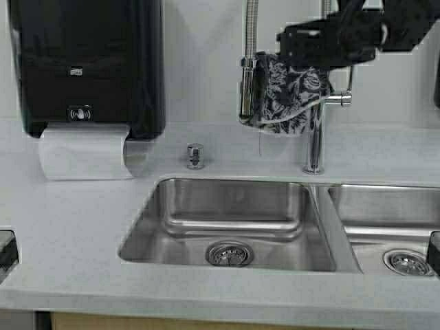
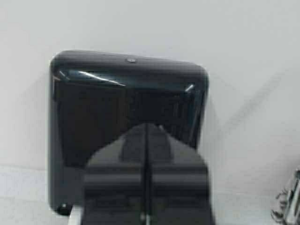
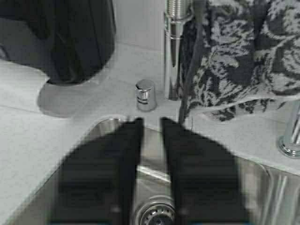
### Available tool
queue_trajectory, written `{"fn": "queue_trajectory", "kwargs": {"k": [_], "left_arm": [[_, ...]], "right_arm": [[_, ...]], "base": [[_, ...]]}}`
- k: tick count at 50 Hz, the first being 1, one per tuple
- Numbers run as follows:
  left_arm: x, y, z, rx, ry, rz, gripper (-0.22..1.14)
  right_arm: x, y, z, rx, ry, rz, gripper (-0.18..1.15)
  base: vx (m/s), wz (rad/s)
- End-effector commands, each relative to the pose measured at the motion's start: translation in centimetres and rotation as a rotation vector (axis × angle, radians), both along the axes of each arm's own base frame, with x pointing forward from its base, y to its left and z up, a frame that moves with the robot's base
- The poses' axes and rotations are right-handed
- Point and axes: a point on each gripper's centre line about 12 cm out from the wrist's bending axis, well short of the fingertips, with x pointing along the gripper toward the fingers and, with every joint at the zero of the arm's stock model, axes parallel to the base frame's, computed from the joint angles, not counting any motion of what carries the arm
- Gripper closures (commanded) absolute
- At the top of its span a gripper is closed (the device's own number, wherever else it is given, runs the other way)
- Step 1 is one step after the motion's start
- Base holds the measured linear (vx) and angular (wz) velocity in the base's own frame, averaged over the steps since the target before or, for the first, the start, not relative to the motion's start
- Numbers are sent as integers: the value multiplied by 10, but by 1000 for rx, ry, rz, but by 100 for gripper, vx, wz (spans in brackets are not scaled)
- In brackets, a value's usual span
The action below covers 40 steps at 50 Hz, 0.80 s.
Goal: Get the cloth and wipe up the spill under the wine glass
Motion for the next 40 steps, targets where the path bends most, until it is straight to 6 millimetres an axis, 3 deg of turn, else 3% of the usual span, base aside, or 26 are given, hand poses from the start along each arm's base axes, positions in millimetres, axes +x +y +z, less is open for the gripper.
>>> {"fn": "queue_trajectory", "kwargs": {"k": [1, 10, 20, 40], "left_arm": [[-1, 0, 4, -2, -18, 0, 89], [-10, 0, 6, -2, -54, 0, 89], [-16, 0, 5, -1, -63, 1, 89], [-15, 0, 3, -1, -55, 1, 89]], "right_arm": [[3, 3, -5, 38, -24, 3, 19], [4, 5, -31, 67, 10, 8, 4], [6, 12, -49, 65, -11, 57, 3], [37, 25, -72, 62, -10, 60, 3]], "base": [[19, 0], [18, 0], [15, -1], [10, -1]]}}
